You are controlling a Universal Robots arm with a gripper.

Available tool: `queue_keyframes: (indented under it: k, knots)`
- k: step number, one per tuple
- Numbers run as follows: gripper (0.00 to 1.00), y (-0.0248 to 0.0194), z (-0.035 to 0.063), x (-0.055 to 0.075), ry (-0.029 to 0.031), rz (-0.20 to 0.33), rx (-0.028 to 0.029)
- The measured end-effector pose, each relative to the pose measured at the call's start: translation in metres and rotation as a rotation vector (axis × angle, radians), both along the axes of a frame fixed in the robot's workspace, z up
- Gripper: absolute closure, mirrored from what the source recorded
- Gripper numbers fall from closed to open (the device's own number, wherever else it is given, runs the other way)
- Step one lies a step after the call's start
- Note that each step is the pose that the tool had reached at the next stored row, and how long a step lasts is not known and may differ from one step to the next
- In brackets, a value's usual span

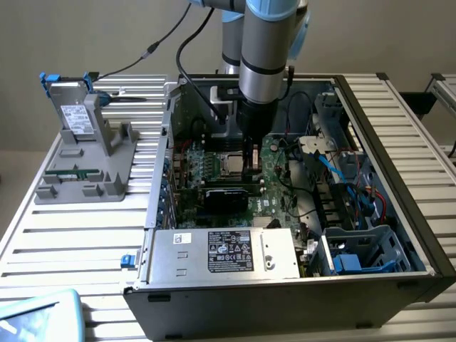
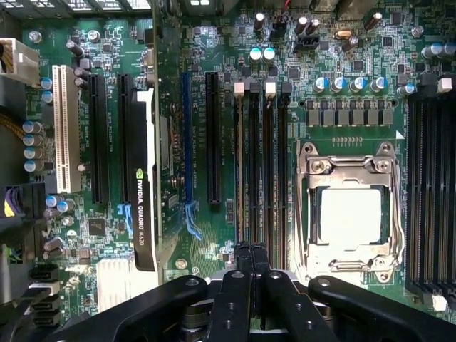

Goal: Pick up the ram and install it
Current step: 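Press down the ram until it locks into place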

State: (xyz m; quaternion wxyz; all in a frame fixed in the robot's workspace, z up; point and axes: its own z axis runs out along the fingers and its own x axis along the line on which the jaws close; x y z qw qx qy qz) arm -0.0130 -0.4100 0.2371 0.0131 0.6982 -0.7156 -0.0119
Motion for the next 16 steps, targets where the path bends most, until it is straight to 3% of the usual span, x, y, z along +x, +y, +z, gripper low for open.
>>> queue_keyframes:
  k: [16]
  knots:
    - [0.89, 0.0002, 0.0, -0.016, 0.0, 0.0, 0.0]
